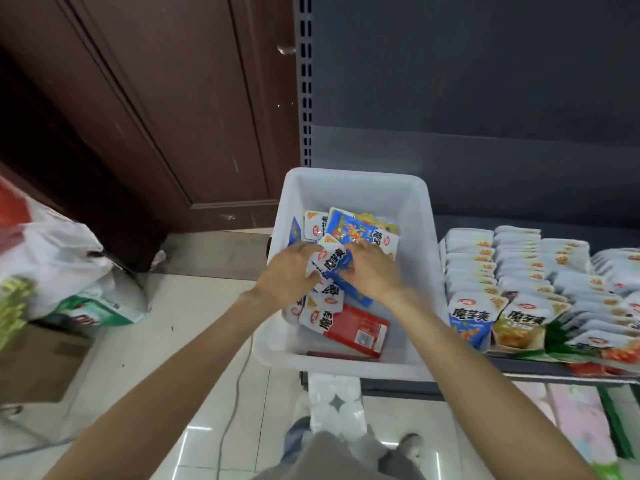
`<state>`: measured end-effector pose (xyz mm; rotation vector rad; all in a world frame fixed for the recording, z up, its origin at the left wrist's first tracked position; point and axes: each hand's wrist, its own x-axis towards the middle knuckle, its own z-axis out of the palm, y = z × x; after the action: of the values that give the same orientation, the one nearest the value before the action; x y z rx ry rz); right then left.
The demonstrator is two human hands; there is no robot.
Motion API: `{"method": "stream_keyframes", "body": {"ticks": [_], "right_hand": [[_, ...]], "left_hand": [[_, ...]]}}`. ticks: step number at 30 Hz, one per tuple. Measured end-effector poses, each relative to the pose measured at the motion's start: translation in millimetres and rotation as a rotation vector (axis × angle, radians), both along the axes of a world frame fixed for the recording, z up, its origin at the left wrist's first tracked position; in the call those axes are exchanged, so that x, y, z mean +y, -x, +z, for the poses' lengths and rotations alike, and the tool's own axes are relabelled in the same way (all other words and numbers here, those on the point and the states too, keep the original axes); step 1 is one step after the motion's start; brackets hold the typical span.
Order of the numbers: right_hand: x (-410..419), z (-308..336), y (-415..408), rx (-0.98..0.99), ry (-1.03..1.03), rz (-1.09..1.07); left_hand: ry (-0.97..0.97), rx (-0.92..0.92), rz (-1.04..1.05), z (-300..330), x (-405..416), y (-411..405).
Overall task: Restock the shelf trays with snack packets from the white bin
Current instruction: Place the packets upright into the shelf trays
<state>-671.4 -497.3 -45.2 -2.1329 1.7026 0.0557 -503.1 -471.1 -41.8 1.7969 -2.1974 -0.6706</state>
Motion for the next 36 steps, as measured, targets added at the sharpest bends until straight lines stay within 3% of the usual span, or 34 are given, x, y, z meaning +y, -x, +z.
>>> {"method": "stream_keyframes", "body": {"ticks": [3,5,8,12,13,15,18,23,26,31,36], "right_hand": [[-6.4,-27.5,-6.5,0.224,-0.031,-0.072],[-7.4,-39.2,-6.2,0.27,-0.045,-0.119],[-9.9,-35.2,-0.5,0.193,0.048,-0.172],[-3.3,-8.0,14.3,-0.218,0.171,-0.392],[-0.6,-2.0,18.2,-0.363,0.162,-0.444],[9.0,13.9,23.8,-0.73,0.085,-0.521],[31.4,43.9,39.1,-1.105,-0.014,-0.535],[79.0,90.5,103.7,-1.247,0.223,-0.582],[108.1,107.4,150.1,-1.142,0.296,-0.531],[141.4,98.0,198.0,-1.03,0.339,-0.627],[142.2,75.9,208.0,-0.609,0.477,-0.443]], "left_hand": [[-0.12,-0.123,-0.063,-15.6,-13.9,13.1],[-0.195,-0.135,-0.054,-23.9,-21.0,18.5],[-0.132,0.157,0.09,-26.4,-21.2,26.6],[-0.131,0.89,0.395,-11.6,-11.4,37.2],[-0.202,1.02,0.421,-6.7,-8.6,39.5],[-0.293,1.099,0.379,-1.2,-6.0,42.1],[-0.21,1.033,0.214,7.2,1.9,46.9],[0.052,0.668,-0.179,36.6,21.5,79.8],[0.161,0.602,-0.317,49.9,29.6,120.9],[0.238,0.503,-0.42,34.9,36.7,178.8],[0.316,0.274,-0.492,15.3,26.6,192.7]]}}
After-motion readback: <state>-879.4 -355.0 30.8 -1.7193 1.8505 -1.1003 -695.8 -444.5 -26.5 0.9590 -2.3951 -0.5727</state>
